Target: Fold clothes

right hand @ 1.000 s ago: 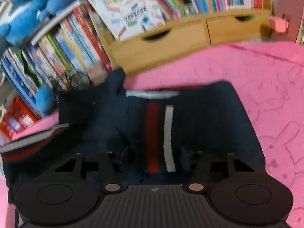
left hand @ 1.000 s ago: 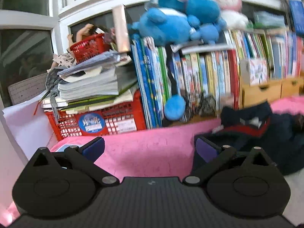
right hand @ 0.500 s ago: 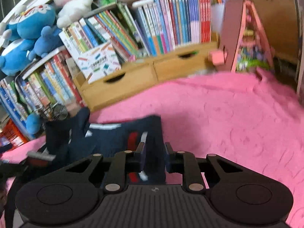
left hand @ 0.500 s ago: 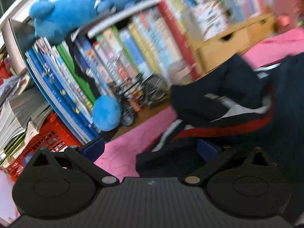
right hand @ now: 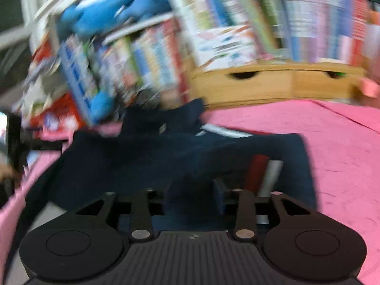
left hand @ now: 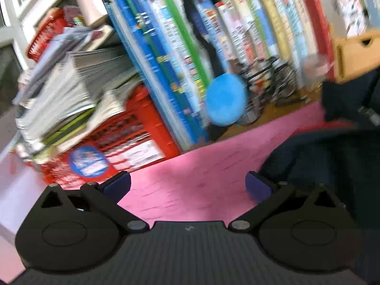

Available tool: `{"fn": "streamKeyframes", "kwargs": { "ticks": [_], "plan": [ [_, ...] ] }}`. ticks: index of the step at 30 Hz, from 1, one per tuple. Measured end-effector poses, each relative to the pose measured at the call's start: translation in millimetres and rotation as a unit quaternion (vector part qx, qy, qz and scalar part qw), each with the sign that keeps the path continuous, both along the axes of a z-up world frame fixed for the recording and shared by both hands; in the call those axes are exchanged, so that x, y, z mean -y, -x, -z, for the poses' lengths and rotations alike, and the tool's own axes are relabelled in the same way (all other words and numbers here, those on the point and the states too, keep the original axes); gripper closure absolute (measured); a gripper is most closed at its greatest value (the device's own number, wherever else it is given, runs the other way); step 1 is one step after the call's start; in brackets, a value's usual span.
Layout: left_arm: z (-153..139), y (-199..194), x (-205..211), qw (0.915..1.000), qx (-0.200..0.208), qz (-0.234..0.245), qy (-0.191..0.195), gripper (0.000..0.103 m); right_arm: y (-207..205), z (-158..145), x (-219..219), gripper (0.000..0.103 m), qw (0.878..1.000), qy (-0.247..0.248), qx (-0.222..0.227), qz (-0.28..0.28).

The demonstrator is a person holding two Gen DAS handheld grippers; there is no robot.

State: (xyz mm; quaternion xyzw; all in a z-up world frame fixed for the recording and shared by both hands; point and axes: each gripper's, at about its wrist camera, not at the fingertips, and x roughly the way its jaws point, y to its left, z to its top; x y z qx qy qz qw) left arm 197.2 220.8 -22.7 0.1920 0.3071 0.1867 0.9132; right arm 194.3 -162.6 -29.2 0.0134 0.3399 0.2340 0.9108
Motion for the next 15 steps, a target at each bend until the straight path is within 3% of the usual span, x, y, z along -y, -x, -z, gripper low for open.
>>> {"fn": "streamKeyframes", "kwargs": {
  "ticks": [1, 3, 5, 7, 10, 12, 15],
  "plan": [
    [-2.9, 7.3, -5.2, 1.0000, 0.004, -0.009, 0.001, 0.000, -5.9, 6.7, -6.1, 0.060, 1.000, 0.022, -0.005, 0.007],
    [-15.1, 37.3, -13.4, 0.9988, 0.028, 0.005, 0.038, 0.000, -26.7, 22.0, -3.3, 0.066, 0.997, 0.047, -0.025, 0.054],
    [-27.8, 80.0, -15.7, 0.9925, 0.051, 0.061, 0.092, 0.000, -36.2, 23.7, 6.3, 0.067, 0.995, 0.033, -0.035, 0.084],
    [-29.1, 117.2, -4.7, 0.9850, 0.048, 0.118, 0.116, 0.000, -39.8, 20.1, 12.5, 0.065, 0.995, 0.018, -0.036, 0.096],
    [-18.0, 155.8, 33.6, 0.9808, 0.023, 0.173, 0.086, 0.000, -34.0, 16.2, -2.7, 0.047, 0.996, 0.044, -0.023, 0.078],
    [-2.8, 166.4, 59.3, 0.9797, -0.002, 0.197, 0.037, 0.000, -29.6, 15.4, -12.0, 0.044, 0.996, 0.056, -0.020, 0.065],
    [21.1, 152.7, 75.5, 0.9820, -0.022, 0.185, -0.033, 0.000, -23.1, 14.5, -20.0, 0.043, 0.996, 0.060, -0.021, 0.056]
  ]
}}
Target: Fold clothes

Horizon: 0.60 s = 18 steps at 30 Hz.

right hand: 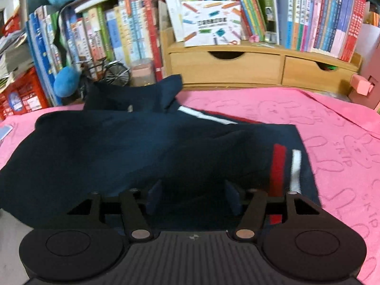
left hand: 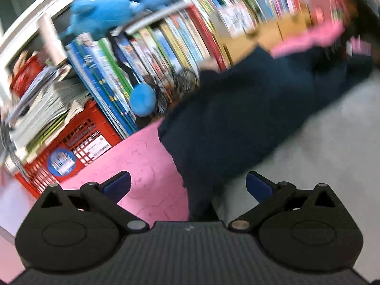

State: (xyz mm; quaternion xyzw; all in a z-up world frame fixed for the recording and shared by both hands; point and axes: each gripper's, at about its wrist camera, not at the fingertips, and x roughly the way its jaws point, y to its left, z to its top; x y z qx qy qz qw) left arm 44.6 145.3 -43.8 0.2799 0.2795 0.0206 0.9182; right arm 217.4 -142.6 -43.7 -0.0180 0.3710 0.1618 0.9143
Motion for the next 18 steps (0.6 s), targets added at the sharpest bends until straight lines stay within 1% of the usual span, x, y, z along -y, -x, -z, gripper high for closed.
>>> {"fn": "streamKeyframes", "kwargs": {
  "ticks": [2, 4, 5, 6, 7, 8, 9, 11, 13, 14, 16, 18],
  "plan": [
    [8.4, -15.1, -7.7, 0.9977, 0.015, -0.059, -0.031, 0.000, 3.7, -0.6, -2.8, 0.041, 1.000, 0.001, 0.000, -0.002],
    [3.9, -28.7, -36.7, 0.9933, 0.007, -0.113, 0.025, 0.000, 2.5, 2.3, 0.5, 0.040, 1.000, 0.010, 0.000, 0.005],
    [0.8, -29.0, -52.5, 0.9891, -0.001, -0.124, 0.080, 0.000, 1.1, 4.7, 3.1, 0.041, 1.000, 0.014, 0.000, 0.008],
    [-2.3, -28.4, -68.4, 0.9816, -0.009, -0.132, 0.137, 0.000, -1.1, 7.6, 6.7, 0.042, 1.000, 0.005, -0.004, 0.004],
    [-2.0, -27.2, -76.1, 0.9773, -0.014, -0.137, 0.161, 0.000, -3.2, 10.4, 10.0, 0.043, 1.000, -0.002, -0.007, 0.000],
    [0.2, -26.6, -76.2, 0.9776, -0.014, -0.138, 0.159, 0.000, -4.5, 12.2, 10.9, 0.044, 1.000, -0.004, -0.007, -0.004],
    [1.8, -25.9, -71.9, 0.9803, -0.010, -0.136, 0.143, 0.000, -4.9, 14.0, 9.2, 0.044, 1.000, 0.005, -0.001, -0.008],
    [4.9, -24.5, -62.1, 0.9853, 0.000, -0.131, 0.109, 0.000, -5.7, 18.5, 1.4, 0.041, 0.999, 0.035, 0.013, -0.013],
    [1.5, -26.9, -58.5, 0.9871, -0.003, -0.129, 0.094, 0.000, -4.8, 19.5, -7.1, 0.038, 0.998, 0.056, 0.023, -0.014],
    [-1.6, -23.5, -59.3, 0.9876, -0.003, -0.127, 0.093, 0.000, -3.9, 18.2, -8.4, 0.038, 0.998, 0.057, 0.021, -0.015],
    [-8.1, -15.1, -61.5, 0.9885, -0.003, -0.120, 0.092, 0.000, 3.7, 12.8, -4.7, 0.035, 0.999, 0.039, 0.022, -0.027],
    [-18.3, -1.5, -69.0, 0.9877, -0.004, -0.113, 0.108, 0.000, 11.9, 6.0, 2.0, 0.034, 0.999, 0.015, 0.028, -0.037]
  ]
}}
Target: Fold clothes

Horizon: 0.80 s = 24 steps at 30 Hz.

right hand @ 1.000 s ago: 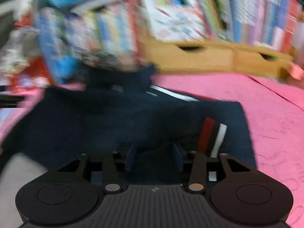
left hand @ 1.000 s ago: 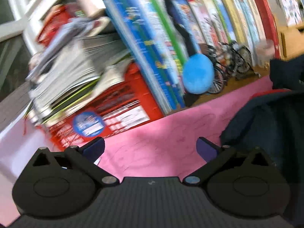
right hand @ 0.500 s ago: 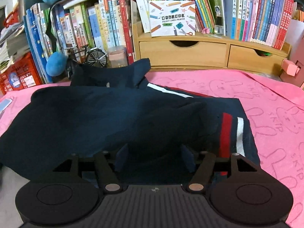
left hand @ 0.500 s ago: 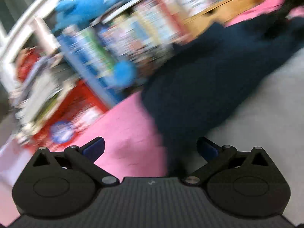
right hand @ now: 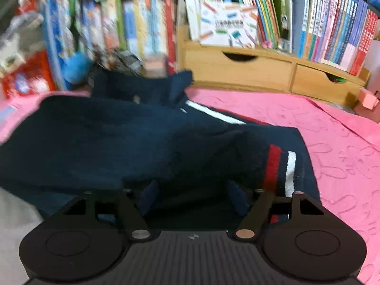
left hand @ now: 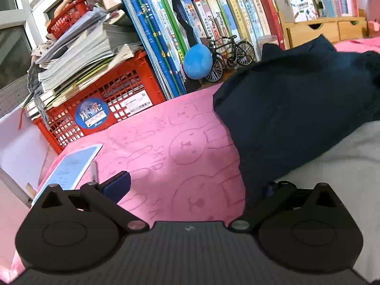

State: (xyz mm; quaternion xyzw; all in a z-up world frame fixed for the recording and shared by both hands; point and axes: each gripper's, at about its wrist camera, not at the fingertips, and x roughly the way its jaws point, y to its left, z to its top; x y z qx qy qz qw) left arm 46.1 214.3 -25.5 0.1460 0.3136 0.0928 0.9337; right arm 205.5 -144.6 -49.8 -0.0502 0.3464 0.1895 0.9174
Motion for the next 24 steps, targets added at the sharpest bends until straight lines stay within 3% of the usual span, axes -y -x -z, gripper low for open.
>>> {"fn": "streamKeyframes", "kwargs": {
  "ticks": [2, 5, 9, 12, 14, 17, 19, 22, 24],
  "plan": [
    [-14.3, 8.7, -7.7, 0.9997, 0.004, 0.012, 0.021, 0.000, 6.6, -7.6, 9.2, 0.033, 1.000, -0.020, 0.011, -0.004],
    [-41.0, 13.1, -11.0, 0.9985, 0.020, 0.036, 0.037, 0.000, 2.3, -9.0, 14.5, 0.028, 1.000, -0.012, 0.020, 0.003],
    [-53.2, 9.6, 5.5, 0.9983, 0.026, 0.051, -0.008, 0.000, -3.5, 9.8, 8.6, 0.023, 1.000, 0.022, 0.015, 0.004],
    [-37.9, 15.4, 7.9, 0.9980, -0.003, 0.053, -0.034, 0.000, 2.7, 20.0, 0.5, 0.019, 0.998, 0.054, 0.040, -0.011],
    [-24.6, 19.7, 4.8, 0.9976, -0.030, 0.048, -0.040, 0.000, 2.4, 21.7, 3.9, 0.016, 0.998, 0.040, 0.039, -0.014],
    [-0.3, 28.5, -8.2, 0.9956, -0.078, 0.013, -0.051, 0.000, 1.5, 21.9, 5.6, 0.014, 0.998, 0.033, 0.039, -0.021],
    [5.8, 37.5, -17.4, 0.9938, -0.089, -0.015, -0.065, 0.000, 2.8, 18.9, 6.2, 0.015, 0.998, 0.036, 0.038, -0.027],
    [-14.7, 45.5, -31.5, 0.9971, -0.053, -0.041, -0.036, 0.000, 7.9, 4.3, 15.3, 0.015, 0.999, -0.011, 0.030, -0.035],
    [-36.4, 36.4, -31.8, 0.9993, -0.009, -0.032, 0.016, 0.000, 8.7, -4.6, 18.1, 0.015, 0.998, -0.045, 0.026, -0.036]
  ]
}}
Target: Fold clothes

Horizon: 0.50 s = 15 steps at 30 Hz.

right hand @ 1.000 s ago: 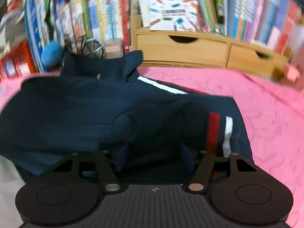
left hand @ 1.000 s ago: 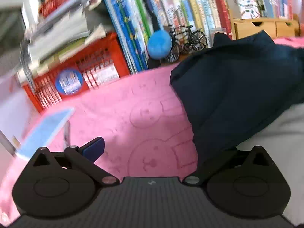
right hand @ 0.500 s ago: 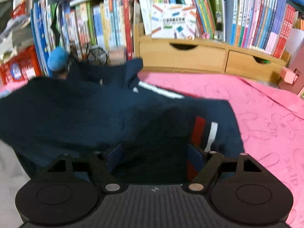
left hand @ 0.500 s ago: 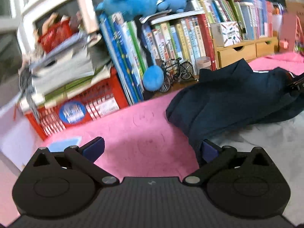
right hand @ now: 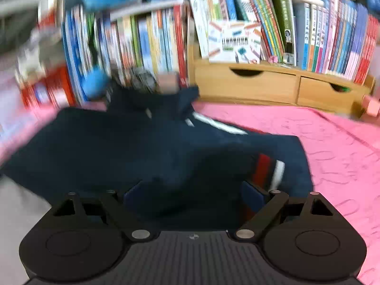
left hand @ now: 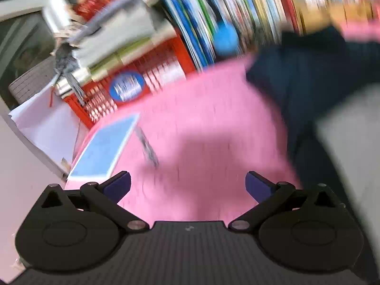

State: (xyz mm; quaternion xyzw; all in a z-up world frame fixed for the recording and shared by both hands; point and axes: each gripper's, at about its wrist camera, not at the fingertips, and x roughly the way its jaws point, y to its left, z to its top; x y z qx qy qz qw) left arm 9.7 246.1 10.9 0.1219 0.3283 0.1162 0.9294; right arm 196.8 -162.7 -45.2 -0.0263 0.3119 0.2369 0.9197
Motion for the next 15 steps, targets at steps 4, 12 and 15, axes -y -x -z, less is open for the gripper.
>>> {"fn": "streamKeyframes", "kwargs": {
  "ticks": [4, 12, 15],
  "plan": [
    [-20.1, -51.5, 28.5, 0.9946, 0.064, 0.052, 0.063, 0.000, -1.5, -5.4, -13.2, 0.015, 1.000, -0.013, 0.001, -0.001],
    [43.8, -199.8, 62.3, 1.0000, 0.005, -0.002, -0.005, 0.000, -0.9, 24.9, -36.2, 0.010, 1.000, 0.021, -0.017, -0.006],
    [48.7, -227.6, 40.4, 0.9986, 0.005, -0.053, 0.007, 0.000, 1.9, 26.4, -41.7, 0.008, 0.999, 0.038, -0.009, -0.009]
  ]
}}
